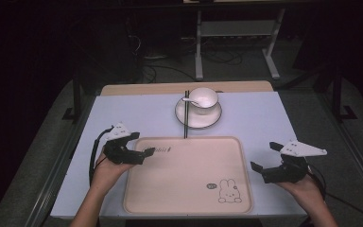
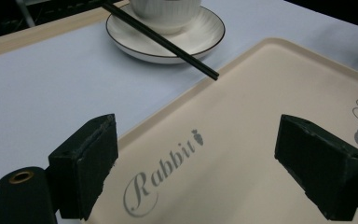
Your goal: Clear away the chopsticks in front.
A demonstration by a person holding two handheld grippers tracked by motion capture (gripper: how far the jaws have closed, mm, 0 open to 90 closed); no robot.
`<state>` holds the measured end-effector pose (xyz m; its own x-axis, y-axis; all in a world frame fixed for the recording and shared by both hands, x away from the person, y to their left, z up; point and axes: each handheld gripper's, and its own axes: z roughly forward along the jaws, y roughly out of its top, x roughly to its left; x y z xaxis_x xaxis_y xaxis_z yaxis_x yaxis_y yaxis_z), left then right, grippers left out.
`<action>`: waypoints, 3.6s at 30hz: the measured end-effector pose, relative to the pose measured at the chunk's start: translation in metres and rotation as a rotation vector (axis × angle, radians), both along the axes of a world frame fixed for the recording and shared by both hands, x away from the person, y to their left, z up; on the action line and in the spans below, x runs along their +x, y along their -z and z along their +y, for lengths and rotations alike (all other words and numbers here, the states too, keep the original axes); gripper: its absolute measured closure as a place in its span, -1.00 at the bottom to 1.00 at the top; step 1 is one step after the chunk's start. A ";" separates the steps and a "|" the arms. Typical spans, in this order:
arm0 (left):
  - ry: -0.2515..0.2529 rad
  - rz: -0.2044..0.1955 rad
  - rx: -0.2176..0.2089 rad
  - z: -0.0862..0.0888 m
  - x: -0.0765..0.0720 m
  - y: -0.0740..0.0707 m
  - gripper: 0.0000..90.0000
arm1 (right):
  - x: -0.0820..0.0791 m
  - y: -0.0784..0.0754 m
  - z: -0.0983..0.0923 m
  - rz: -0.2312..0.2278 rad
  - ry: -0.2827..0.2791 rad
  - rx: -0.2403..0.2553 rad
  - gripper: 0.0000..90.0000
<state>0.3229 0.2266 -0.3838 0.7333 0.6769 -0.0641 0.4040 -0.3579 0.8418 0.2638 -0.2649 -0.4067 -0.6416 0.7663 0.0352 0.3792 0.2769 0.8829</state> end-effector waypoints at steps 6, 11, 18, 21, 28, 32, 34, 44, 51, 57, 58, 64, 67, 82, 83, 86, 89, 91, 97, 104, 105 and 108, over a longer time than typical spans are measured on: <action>0.008 0.014 0.016 -0.012 0.010 0.002 -0.71 | 0.000 -0.001 -0.001 -0.009 0.008 0.007 -1.00; 0.021 0.023 0.007 -0.025 0.024 0.000 -0.70 | 0.001 0.000 -0.002 -0.004 0.005 0.010 -1.00; 0.031 0.036 0.007 -0.042 0.043 -0.003 -0.70 | 0.001 -0.001 -0.003 -0.006 0.012 0.019 -1.00; 0.033 0.033 0.015 -0.050 0.051 -0.005 -0.70 | 0.001 -0.001 -0.004 -0.005 0.014 0.016 -1.00; 0.034 0.037 0.042 -0.066 0.068 -0.008 -0.69 | 0.000 0.000 -0.003 -0.001 0.011 0.008 -1.00; 0.033 0.047 0.060 -0.081 0.081 -0.010 -0.69 | -0.001 0.000 -0.002 -0.002 0.008 0.004 -1.00; 0.032 0.053 0.063 -0.083 0.084 -0.009 -0.67 | -0.001 0.000 -0.002 -0.001 0.009 0.005 -1.00; -0.007 0.101 0.087 -0.110 0.115 0.000 -0.35 | -0.002 0.000 -0.002 -0.002 0.006 -0.004 -1.00; -0.041 0.129 0.135 -0.124 0.134 0.010 -0.08 | -0.003 0.000 -0.003 -0.002 0.006 0.002 -1.00; -0.058 0.159 0.188 -0.134 0.150 0.017 0.09 | -0.003 0.001 -0.004 0.003 0.006 0.005 -1.00; -0.058 0.159 0.188 -0.134 0.150 0.017 0.09 | -0.003 0.001 -0.004 0.003 0.006 0.005 -1.00; -0.084 0.194 0.226 -0.140 0.159 0.026 0.14 | -0.003 0.002 -0.005 0.005 0.002 0.004 -1.00; -0.088 0.205 0.226 -0.140 0.161 0.029 0.18 | -0.003 0.002 -0.005 0.004 0.002 0.005 -1.00; -0.122 0.219 0.244 -0.141 0.166 0.035 0.35 | -0.003 0.001 -0.005 0.005 -0.001 0.008 -1.00; -0.127 0.218 0.242 -0.141 0.166 0.035 0.37 | -0.003 0.001 -0.005 0.006 -0.002 0.009 -1.00; -0.134 0.224 0.246 -0.140 0.169 0.036 0.43 | -0.004 0.001 -0.005 0.006 -0.002 0.008 -1.00; -0.154 0.219 0.239 -0.138 0.173 0.037 0.48 | -0.004 0.001 -0.005 0.005 -0.002 0.011 -1.00; -0.159 0.215 0.238 -0.138 0.174 0.037 0.50 | -0.004 0.001 -0.005 0.004 -0.002 0.011 -1.00; -0.169 0.195 0.232 -0.137 0.179 0.039 0.59 | -0.006 0.001 -0.005 0.006 -0.007 0.015 -1.00; -0.169 0.165 0.249 -0.137 0.185 0.039 0.67 | -0.007 0.000 -0.005 0.003 -0.011 0.015 -1.00; -0.169 0.161 0.251 -0.137 0.186 0.039 0.69 | -0.007 0.000 -0.005 0.003 -0.013 0.016 -1.00; -0.171 0.152 0.259 -0.138 0.191 0.038 0.72 | -0.008 0.000 -0.005 0.003 -0.016 0.015 -1.00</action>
<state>0.5134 0.0887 -0.4218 0.6033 0.7971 0.0257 0.5906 -0.4682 0.6572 0.2561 -0.2699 -0.4069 -0.6537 0.7552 0.0485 0.3772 0.2696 0.8860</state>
